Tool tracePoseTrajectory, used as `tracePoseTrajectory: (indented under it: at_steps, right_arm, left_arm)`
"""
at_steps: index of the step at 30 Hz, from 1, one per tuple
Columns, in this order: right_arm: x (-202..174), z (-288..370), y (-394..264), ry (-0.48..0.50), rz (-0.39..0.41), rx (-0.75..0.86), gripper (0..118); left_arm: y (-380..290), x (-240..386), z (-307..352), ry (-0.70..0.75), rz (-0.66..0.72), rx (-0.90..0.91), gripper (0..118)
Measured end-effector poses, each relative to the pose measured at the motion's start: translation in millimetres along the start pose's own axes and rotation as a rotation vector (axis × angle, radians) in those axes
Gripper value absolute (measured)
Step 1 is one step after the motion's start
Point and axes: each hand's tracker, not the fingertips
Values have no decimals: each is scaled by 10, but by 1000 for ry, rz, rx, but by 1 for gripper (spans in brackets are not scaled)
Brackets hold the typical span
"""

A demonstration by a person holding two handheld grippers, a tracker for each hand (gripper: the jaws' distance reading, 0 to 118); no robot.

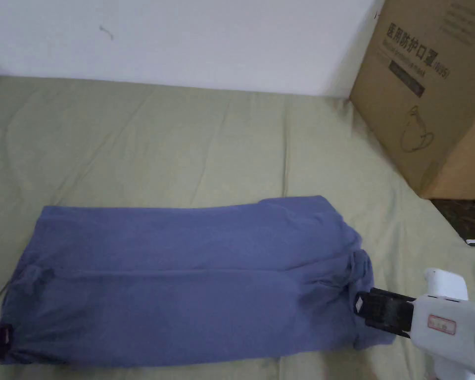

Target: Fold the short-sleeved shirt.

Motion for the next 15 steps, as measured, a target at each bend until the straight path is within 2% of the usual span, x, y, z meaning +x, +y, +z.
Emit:
tracePoseTrajectory:
  at_steps: [1, 3, 4, 5, 6, 7, 9, 10, 12, 15]
  right_arm:
    - [74, -64, 61, -10, -26, 26, 116]
    - [132, -292, 85, -35, -27, -62, 115]
    - [147, -400, 79, -49, -20, -113, 109]
    - [164, -480, 72, -50, -19, -162, 80]
    - [169, -524, 56, -42, -6, -202, 41]
    - [128, -538, 63, -26, 16, -212, 11]
    - [71, -510, 29, 11, 45, -229, 8]
    - [28, -438, 30, -4, 45, -211, 8]
    - [-81, -222, 10, -16, 93, -204, 8]
    - [54, 47, -37, 21, 72, -195, 8]
  left_arm:
    - [24, -16, 37, -1, 4, 12, 4]
    - [75, 19, 126, -9, 8, 16, 4]
    - [88, 25, 130, -8, 5, 16, 4]
    - [95, 34, 128, -6, -2, 12, 4]
    - [55, -34, 30, -2, -9, 9, 4]
    - [57, -32, 28, 0, -12, 7, 4]
    - [71, -48, 51, -12, 1, 3, 4]
    - [79, -94, 84, -13, 8, 4, 4]
    - [81, -136, 165, -19, 16, 10, 4]
    - [48, -218, 307, -35, 30, 17, 4]
